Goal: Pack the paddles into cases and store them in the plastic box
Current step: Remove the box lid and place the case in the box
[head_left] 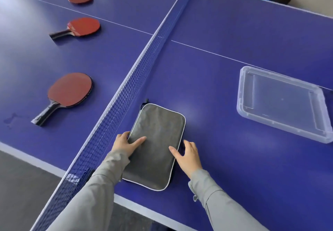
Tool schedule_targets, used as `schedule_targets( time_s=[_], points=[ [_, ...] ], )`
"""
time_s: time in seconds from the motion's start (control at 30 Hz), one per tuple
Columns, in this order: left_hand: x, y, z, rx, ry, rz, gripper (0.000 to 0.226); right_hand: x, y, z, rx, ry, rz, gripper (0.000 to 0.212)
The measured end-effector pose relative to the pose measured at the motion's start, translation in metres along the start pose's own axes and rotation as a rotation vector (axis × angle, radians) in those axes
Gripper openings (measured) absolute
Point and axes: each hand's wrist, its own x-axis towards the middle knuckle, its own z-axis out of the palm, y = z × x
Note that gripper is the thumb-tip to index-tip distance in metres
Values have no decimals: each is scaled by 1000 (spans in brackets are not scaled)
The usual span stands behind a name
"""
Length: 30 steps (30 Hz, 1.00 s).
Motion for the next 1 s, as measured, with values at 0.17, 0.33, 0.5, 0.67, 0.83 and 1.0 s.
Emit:
schedule_targets(
  time_s=[0.17,0.33,0.5,0.67,0.83,1.0],
  points=[
    [4,3,-5,-99,-36,-43,65,1,-13,14,147,-15,65,51],
    [9,10,-11,-275,-77,-76,62,-4,-22,17,201,-7,85,57],
    [8,20,-13,-457,-135,-68,52,-6,-27,-1,252,22,41,50],
    [3,34,-17,-604,-308,-45,51,-4,-36,-29,261,68,-43,50],
    [-20,52,-16,-805,-397,-47,69,-8,-45,-73,226,63,-130,57],
    [-58,83,-3,-999,-375,-86,45,-42,-33,-116,449,216,-111,63]
  ],
)
